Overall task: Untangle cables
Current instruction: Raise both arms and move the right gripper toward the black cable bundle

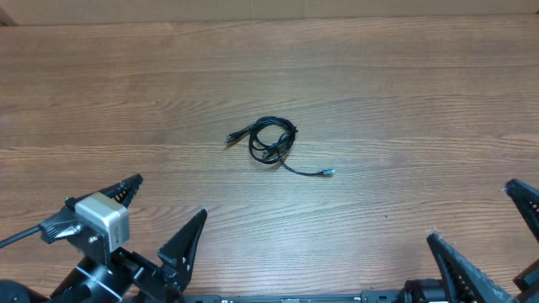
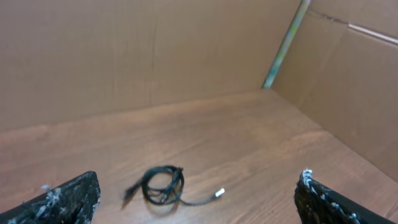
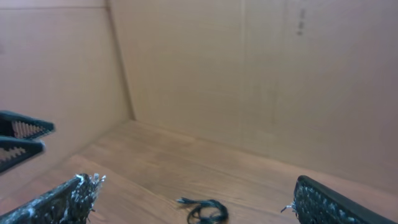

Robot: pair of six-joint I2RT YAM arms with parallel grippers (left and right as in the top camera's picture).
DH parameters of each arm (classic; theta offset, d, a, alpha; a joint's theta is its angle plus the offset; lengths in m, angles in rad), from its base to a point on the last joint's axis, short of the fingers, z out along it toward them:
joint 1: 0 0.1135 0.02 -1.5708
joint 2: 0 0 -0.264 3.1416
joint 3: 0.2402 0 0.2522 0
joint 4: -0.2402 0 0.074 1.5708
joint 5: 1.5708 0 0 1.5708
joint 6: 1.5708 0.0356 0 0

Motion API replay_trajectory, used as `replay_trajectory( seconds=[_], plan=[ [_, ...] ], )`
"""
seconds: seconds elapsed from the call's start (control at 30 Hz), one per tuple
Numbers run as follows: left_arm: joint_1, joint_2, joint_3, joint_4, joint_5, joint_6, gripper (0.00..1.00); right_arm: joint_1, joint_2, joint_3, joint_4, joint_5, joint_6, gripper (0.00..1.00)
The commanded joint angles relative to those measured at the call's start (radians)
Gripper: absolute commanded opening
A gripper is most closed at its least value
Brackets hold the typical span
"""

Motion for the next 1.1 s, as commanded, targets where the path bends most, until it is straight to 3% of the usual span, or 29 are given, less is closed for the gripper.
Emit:
replay_trajectory(
  seconds=[0.0,0.27,0.53,0.77,1.07],
  plan=[
    [0.005,0.000,0.003,-0.036,0.015,0.028,1.00,-0.003,0.008,0.008,0.031,-0.100,0.018,1.00],
    [0.005,0.000,-0.066,-0.111,0.020,0.004,0.99,-0.003,0.008,0.008,0.130,-0.136,0.028,1.00],
    [0.005,0.000,-0.121,-0.090,0.109,-0.036,1.00,-0.003,0.031,0.006,0.128,0.056,0.260,1.00],
    [0.005,0.014,-0.121,-0.069,-0.126,-0.133,1.00,-0.003,0.135,-0.027,0.056,0.058,0.406,1.00],
    [0.005,0.036,-0.115,-0.063,-0.149,-0.260,0.97,-0.003,0.379,-0.033,-0.084,0.050,0.405,1.00]
  ],
)
